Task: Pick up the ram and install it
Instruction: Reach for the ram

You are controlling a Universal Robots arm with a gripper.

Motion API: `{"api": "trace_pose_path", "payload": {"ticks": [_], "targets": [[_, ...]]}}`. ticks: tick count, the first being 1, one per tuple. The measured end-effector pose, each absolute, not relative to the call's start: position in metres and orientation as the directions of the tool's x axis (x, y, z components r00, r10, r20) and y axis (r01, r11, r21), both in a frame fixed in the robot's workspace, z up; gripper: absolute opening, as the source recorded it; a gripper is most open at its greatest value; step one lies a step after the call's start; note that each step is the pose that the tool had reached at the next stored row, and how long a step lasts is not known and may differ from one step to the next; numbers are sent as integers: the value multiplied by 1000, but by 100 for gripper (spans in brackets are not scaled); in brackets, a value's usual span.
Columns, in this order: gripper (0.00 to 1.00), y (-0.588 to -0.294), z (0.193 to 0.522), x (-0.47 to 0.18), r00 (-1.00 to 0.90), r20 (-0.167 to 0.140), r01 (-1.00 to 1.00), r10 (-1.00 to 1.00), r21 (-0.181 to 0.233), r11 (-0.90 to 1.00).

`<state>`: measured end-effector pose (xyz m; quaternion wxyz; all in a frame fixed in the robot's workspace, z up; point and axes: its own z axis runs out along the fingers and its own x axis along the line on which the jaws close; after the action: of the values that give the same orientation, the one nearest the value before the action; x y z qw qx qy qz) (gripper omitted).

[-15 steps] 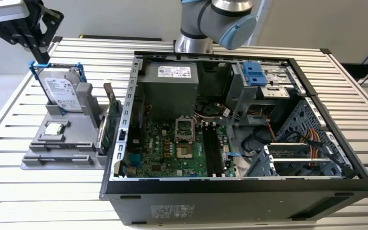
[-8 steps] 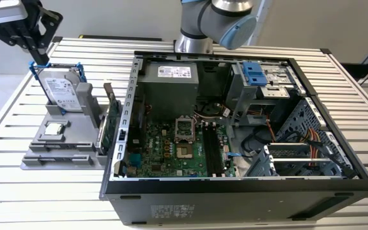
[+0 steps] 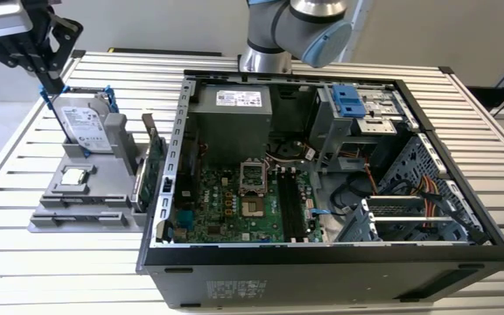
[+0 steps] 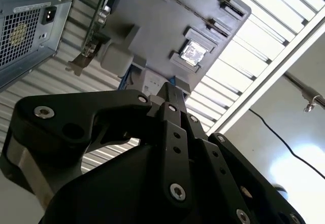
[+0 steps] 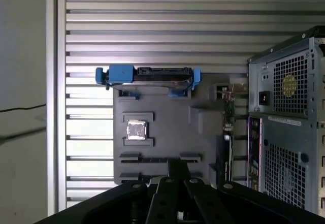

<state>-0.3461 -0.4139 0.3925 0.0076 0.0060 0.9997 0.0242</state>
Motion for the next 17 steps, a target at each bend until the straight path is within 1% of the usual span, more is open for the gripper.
{"api": "trace_pose_path", "payload": {"ticks": [17], "targets": [[0, -435, 392, -348, -1000, -15, 12, 12, 48, 999]]}}
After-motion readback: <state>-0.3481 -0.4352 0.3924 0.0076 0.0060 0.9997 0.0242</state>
